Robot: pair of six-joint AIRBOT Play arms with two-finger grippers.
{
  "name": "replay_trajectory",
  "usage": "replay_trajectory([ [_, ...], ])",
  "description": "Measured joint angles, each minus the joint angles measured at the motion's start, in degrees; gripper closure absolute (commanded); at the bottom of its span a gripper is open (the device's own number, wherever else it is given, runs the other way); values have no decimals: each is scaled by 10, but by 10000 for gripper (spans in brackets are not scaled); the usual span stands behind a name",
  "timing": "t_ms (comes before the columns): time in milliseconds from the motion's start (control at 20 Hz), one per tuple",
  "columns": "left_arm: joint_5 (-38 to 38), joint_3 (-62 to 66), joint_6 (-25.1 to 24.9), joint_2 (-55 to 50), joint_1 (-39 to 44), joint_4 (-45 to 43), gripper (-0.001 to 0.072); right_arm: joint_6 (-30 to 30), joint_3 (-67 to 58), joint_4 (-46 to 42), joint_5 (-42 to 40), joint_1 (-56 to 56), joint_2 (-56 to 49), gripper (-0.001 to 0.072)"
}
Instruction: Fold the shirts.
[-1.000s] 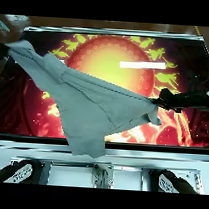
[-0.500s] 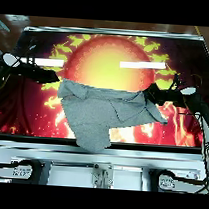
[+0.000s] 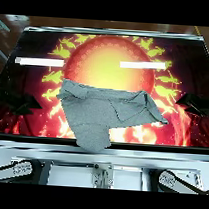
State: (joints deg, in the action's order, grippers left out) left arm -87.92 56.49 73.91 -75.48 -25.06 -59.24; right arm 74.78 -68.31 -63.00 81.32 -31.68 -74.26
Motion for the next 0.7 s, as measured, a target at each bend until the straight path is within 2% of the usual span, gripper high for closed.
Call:
replay_trajectory([
  [250,92,-201,-40,28,30,115,-13,3,15,10,25,-33,-6,19],
  [550,213,-266,-66,-16,158,250,-5,5,18,11,6,-8,-42,19],
  [700,251,-273,-70,-39,204,285,240,-2,19,-1,1,-3,-62,20],
])
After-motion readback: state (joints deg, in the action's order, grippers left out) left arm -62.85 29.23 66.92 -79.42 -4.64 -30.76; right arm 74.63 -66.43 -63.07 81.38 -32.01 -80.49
